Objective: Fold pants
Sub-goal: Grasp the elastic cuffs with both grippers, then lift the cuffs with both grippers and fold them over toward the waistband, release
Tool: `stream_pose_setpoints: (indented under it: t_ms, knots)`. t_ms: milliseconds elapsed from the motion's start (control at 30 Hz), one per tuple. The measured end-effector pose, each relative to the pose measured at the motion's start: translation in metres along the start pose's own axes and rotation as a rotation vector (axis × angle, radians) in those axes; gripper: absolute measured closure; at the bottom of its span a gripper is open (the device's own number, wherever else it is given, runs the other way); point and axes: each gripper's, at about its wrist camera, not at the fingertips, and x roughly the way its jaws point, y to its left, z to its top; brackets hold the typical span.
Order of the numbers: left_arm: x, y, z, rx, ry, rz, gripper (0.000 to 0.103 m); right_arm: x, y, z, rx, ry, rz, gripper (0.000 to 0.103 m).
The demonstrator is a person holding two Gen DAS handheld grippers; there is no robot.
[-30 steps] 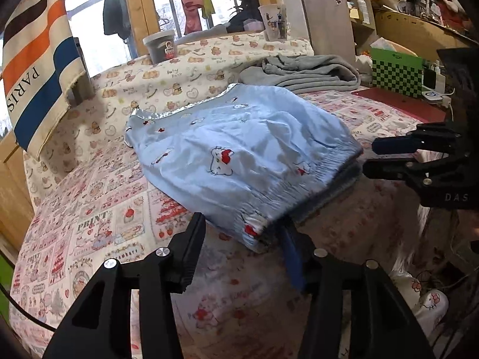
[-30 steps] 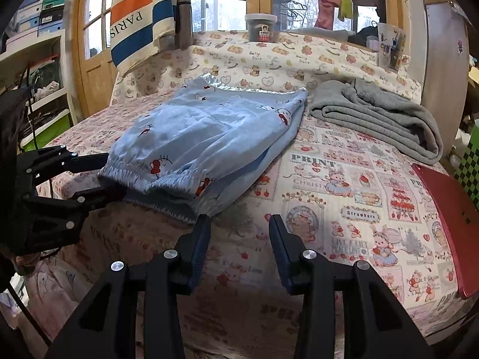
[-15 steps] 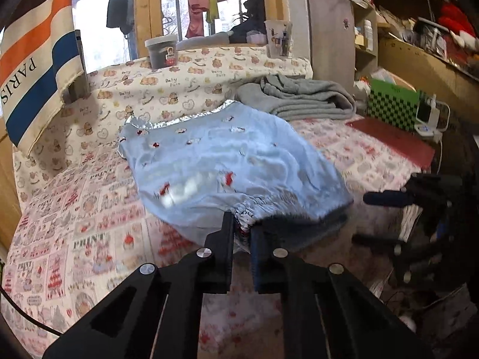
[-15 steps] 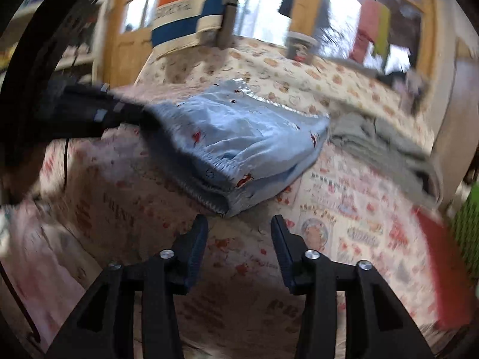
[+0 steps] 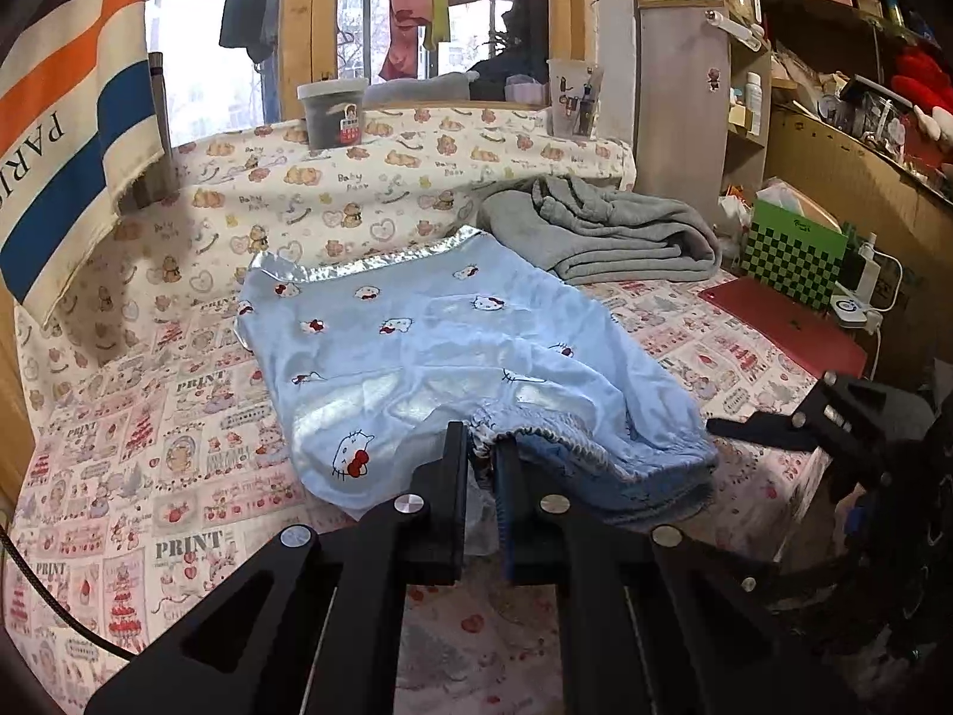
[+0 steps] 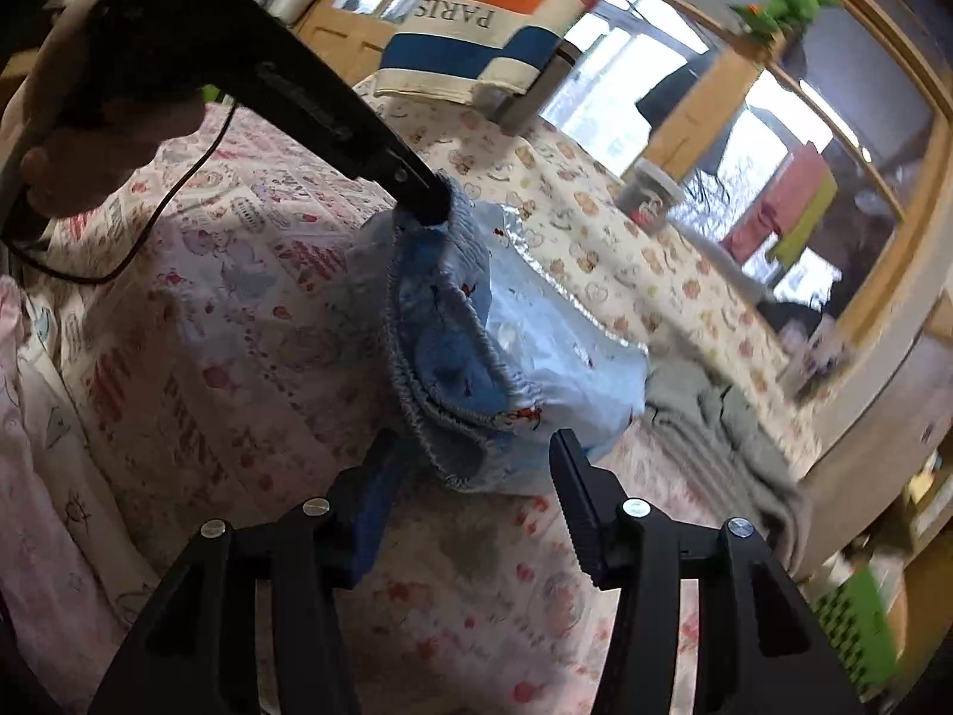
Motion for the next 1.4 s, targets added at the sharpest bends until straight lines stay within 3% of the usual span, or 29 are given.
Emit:
stream_pose_setpoints:
  t_ms: [100,200,433,467,533,567,600,633,700,833,933,1067,1100,1167,1267,1333,1400]
  knots:
    - [0.002,0.001,-0.002,-0.002,0.011,-0.011,0.095,0.002,0.006,0.004,-0.105,0.006,-0.031,0.039]
    - [0.004,0.003,-0.003,-0.016,0.008,-0.013,0.095,0.008,0.012,0.007,-0.185,0.032,-0.023,0.039]
    - [0.007,0.006,-0.003,-0.026,0.019,-0.029,0.095,0.011,0.035,0.012,-0.387,-0.024,-0.125,0.039]
    - [0.007,0.006,-0.004,-0.025,0.023,-0.03,0.095,0.011,0.037,0.012,-0.404,-0.029,-0.13,0.04]
    - [0.005,0.006,-0.007,-0.02,0.027,-0.034,0.095,0.015,0.04,0.012,-0.421,0.0,-0.107,0.064]
    - [0.003,0.006,-0.009,-0.015,0.027,-0.037,0.092,0.018,0.04,0.011,-0.415,0.018,-0.094,0.08]
    - [0.001,0.006,-0.012,-0.006,0.026,-0.041,0.091,0.021,0.039,0.011,-0.402,0.029,-0.084,0.087]
    - [-0.001,0.006,-0.016,0.004,0.026,-0.043,0.089,0.023,0.037,0.011,-0.388,0.034,-0.082,0.087]
    - [-0.003,0.008,-0.027,0.023,0.042,-0.053,0.068,0.025,0.03,0.011,-0.356,0.034,-0.075,0.088]
    - [-0.005,0.014,-0.044,0.056,0.072,-0.107,0.065,0.021,0.0,0.018,-0.209,0.013,0.04,0.088]
    - [-0.012,0.006,-0.045,0.12,0.038,-0.12,0.064,0.024,-0.014,0.025,-0.142,-0.003,0.086,0.088]
    - [-0.023,0.0,-0.041,0.164,-0.008,-0.159,0.044,0.036,-0.023,0.03,-0.107,0.001,0.065,0.089]
    - [-0.024,-0.001,-0.04,0.172,-0.013,-0.155,0.038,0.037,-0.027,0.031,-0.088,-0.001,0.086,0.089]
    - [-0.018,-0.004,-0.038,0.207,-0.009,-0.103,0.037,0.035,-0.035,0.03,-0.042,-0.01,0.135,0.089]
    - [0.001,-0.003,-0.03,0.222,0.015,-0.062,0.037,0.038,-0.05,0.031,0.03,-0.021,0.202,0.089]
    - [0.014,0.0,-0.023,0.209,0.031,-0.055,0.051,0.042,-0.06,0.031,0.085,-0.02,0.251,0.089]
    - [0.023,0.004,-0.017,0.184,0.05,-0.055,0.093,0.047,-0.069,0.03,0.129,-0.019,0.291,0.089]
